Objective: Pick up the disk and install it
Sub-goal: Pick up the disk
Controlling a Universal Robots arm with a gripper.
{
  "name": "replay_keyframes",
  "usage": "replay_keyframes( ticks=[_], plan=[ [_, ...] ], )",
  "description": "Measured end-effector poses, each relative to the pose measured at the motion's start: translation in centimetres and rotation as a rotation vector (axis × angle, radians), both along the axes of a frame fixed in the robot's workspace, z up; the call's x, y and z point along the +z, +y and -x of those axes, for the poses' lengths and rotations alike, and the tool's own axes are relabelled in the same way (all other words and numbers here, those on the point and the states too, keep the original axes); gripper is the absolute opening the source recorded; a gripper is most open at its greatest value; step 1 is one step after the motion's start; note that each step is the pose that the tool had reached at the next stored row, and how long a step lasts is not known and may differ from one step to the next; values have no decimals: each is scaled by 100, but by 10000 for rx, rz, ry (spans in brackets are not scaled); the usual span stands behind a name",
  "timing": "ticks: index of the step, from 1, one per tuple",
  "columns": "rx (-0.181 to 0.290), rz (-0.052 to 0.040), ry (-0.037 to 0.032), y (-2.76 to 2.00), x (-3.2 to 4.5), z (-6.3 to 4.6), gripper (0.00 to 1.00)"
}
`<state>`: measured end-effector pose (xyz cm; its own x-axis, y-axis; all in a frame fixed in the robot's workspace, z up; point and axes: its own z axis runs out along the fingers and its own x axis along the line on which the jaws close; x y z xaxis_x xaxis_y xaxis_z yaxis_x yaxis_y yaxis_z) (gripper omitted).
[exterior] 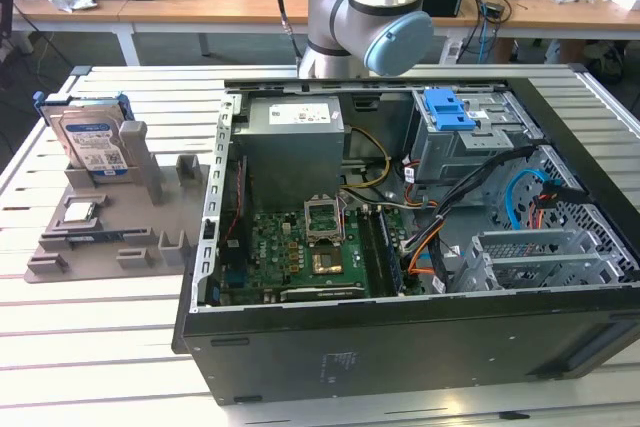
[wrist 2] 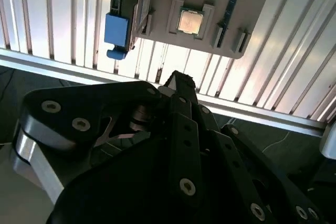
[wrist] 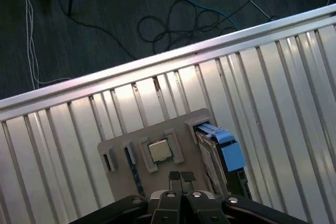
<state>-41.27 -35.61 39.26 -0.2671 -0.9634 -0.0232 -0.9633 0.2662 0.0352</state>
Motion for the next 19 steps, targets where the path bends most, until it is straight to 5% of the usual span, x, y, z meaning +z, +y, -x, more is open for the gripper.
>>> replay_keyframes(
  ticks=[19],
  plan=[
    [2927,0,0,0,0,0,10]
  ],
)
